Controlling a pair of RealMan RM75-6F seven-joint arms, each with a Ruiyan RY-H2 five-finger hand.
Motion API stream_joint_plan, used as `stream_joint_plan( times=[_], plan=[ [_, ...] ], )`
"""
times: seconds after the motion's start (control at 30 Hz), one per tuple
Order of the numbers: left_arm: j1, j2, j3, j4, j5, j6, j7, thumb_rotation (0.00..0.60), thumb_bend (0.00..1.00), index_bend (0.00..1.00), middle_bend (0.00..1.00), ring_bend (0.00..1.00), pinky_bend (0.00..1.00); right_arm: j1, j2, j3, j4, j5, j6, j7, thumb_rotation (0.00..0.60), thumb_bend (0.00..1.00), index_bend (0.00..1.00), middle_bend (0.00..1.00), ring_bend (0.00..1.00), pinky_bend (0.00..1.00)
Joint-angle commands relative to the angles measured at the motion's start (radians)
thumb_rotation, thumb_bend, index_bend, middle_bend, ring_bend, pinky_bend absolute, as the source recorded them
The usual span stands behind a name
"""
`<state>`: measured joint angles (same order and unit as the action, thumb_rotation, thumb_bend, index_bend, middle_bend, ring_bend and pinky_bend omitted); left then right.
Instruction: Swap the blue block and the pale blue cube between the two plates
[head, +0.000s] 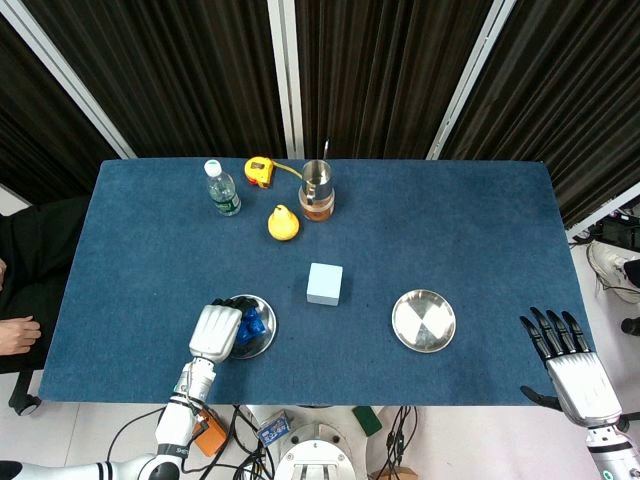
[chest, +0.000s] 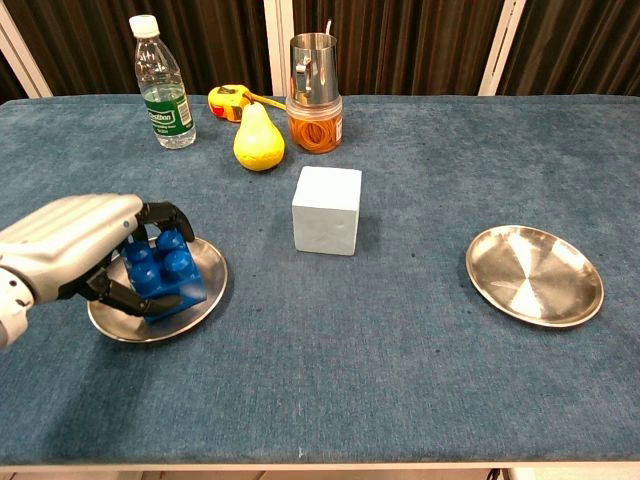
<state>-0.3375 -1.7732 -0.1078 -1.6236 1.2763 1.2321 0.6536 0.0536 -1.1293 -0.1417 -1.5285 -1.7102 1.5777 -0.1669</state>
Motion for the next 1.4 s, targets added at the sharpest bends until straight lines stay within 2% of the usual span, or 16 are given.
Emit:
stream_joint_plan(
  times=[0.03,0.2,0.37,0.43,0.57,0.83,0.93,1.03,1.1,1.2,1.3,1.4],
  plan=[
    [-0.006,0.009,0.004,-0.009,0.031,0.026,0.005,0.600,0.34,0.37,0.42,0.57,0.49,-0.002,0.000,0.003,-0.001,-0.002,-0.002,0.000,0.526,0.13,0.00,0.00,0.00,0.00],
    [-0.022,0.030,0.002,-0.073,0.086,0.053,0.015,0.600,0.36,0.38,0.42,0.59,0.51,-0.009,0.002,0.010,-0.005,-0.006,-0.004,0.001,0.526,0.13,0.00,0.00,0.00,0.00],
    [-0.066,-0.006,0.007,-0.118,0.094,-0.002,-0.008,0.600,0.36,0.38,0.42,0.59,0.51,-0.011,0.002,0.018,-0.010,-0.005,-0.015,0.000,0.527,0.13,0.00,0.00,0.00,0.00],
    [-0.082,-0.028,0.020,-0.112,0.094,-0.035,-0.034,0.600,0.36,0.38,0.42,0.60,0.52,-0.009,0.003,0.022,-0.013,0.000,-0.025,0.001,0.527,0.13,0.00,0.00,0.00,0.00],
    [-0.109,-0.089,0.043,-0.076,0.083,-0.080,-0.010,0.600,0.35,0.38,0.42,0.59,0.52,-0.003,0.007,0.032,-0.018,0.015,-0.047,0.005,0.527,0.13,0.00,0.00,0.00,0.00],
    [-0.158,-0.208,0.032,0.012,0.060,-0.120,0.017,0.600,0.32,0.38,0.42,0.57,0.51,0.007,0.012,0.043,-0.020,0.037,-0.092,0.008,0.526,0.13,0.00,0.00,0.00,0.00],
    [-0.169,-0.231,0.032,0.043,0.047,-0.135,0.020,0.600,0.25,0.34,0.34,0.43,0.40,0.006,0.015,0.046,-0.022,0.041,-0.092,0.014,0.527,0.13,0.00,0.00,0.00,0.00],
    [-0.183,-0.247,0.025,0.066,0.044,-0.146,0.016,0.600,0.10,0.20,0.17,0.19,0.21,0.003,0.018,0.050,-0.021,0.043,-0.089,0.023,0.527,0.13,0.00,0.00,0.00,0.00],
    [-0.191,-0.250,0.021,0.062,0.059,-0.142,0.004,0.600,0.03,0.12,0.08,0.09,0.19,0.002,0.021,0.052,-0.021,0.045,-0.091,0.033,0.528,0.13,0.00,0.00,0.00,0.00],
    [-0.200,-0.244,0.023,0.036,0.088,-0.132,-0.010,0.600,0.00,0.05,0.01,0.01,0.18,0.003,0.027,0.053,-0.022,0.049,-0.097,0.046,0.527,0.13,0.00,0.00,0.00,0.00],
    [-0.205,-0.232,0.021,-0.012,0.104,-0.127,-0.031,0.600,0.00,0.04,0.00,0.00,0.18,0.002,0.028,0.057,-0.022,0.054,-0.101,0.047,0.527,0.13,0.00,0.00,0.00,0.00],
    [-0.214,-0.215,-0.006,-0.078,0.110,-0.120,-0.048,0.600,0.00,0.04,0.00,0.00,0.18,0.003,0.030,0.058,-0.024,0.055,-0.106,0.051,0.527,0.13,0.00,0.00,0.00,0.00]
  ],
)
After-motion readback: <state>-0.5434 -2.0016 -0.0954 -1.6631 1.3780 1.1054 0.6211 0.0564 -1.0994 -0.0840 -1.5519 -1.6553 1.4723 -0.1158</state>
